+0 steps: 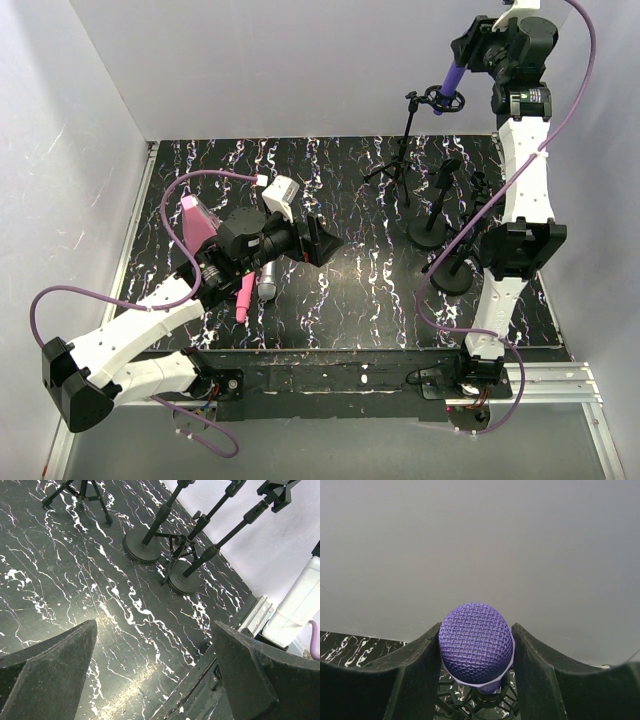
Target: Attach the microphones to the stand
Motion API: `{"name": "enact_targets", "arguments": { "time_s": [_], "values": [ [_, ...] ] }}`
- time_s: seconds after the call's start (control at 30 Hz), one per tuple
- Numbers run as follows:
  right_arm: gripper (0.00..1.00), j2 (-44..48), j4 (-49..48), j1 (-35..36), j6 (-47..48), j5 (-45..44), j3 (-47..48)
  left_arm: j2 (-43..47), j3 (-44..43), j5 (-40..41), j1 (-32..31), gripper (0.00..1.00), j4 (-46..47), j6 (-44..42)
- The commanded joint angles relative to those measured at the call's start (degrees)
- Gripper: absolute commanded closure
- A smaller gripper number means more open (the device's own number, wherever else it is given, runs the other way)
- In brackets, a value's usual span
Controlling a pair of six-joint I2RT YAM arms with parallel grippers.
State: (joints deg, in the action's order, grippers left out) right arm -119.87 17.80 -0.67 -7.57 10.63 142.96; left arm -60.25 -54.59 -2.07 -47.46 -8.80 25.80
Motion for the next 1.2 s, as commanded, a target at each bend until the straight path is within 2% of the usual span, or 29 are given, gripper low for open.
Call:
{"name": "enact_targets", "arguments": {
  "time_s": [0.0, 0.2, 0.47, 0.77, 1.0, 1.17],
  "values": [
    [0.60, -0.5, -4.0, 0.3, 0.1, -1.1, 0.0, 0.2, -0.6, -0.4, 0.2, 0.02, 0.6, 0.1],
    [0.56, -0.7, -4.2, 0.3, 0.3, -0.4, -2.4, 0.2, -0.7, -0.5, 0.2, 0.02, 0.5, 0.3],
    [0.55, 0.0, -4.3, 0.3, -0.6, 0.9, -7.2, 2.2, 0.3, 0.0, 0.1, 0.02, 0.1, 0.6],
    [0.40, 1.7, -3.5, 0.3, -1.7, 3.5, -11.6, 6.0, 2.6, -0.1, 0.2, 0.02, -0.1, 2.1],
    [0.23, 3.1, -3.0, 0.3, -0.7, 3.9, -12.3, 8.6, 3.2, 0.8, 0.1, 0.02, -2.2, 1.4],
    [0.18, 5.4, -2.9, 0.1, -0.5, 4.4, -13.1, 8.7, 3.4, 0.6, 0.2, 0.02, -2.3, 1.2]
  ]
}}
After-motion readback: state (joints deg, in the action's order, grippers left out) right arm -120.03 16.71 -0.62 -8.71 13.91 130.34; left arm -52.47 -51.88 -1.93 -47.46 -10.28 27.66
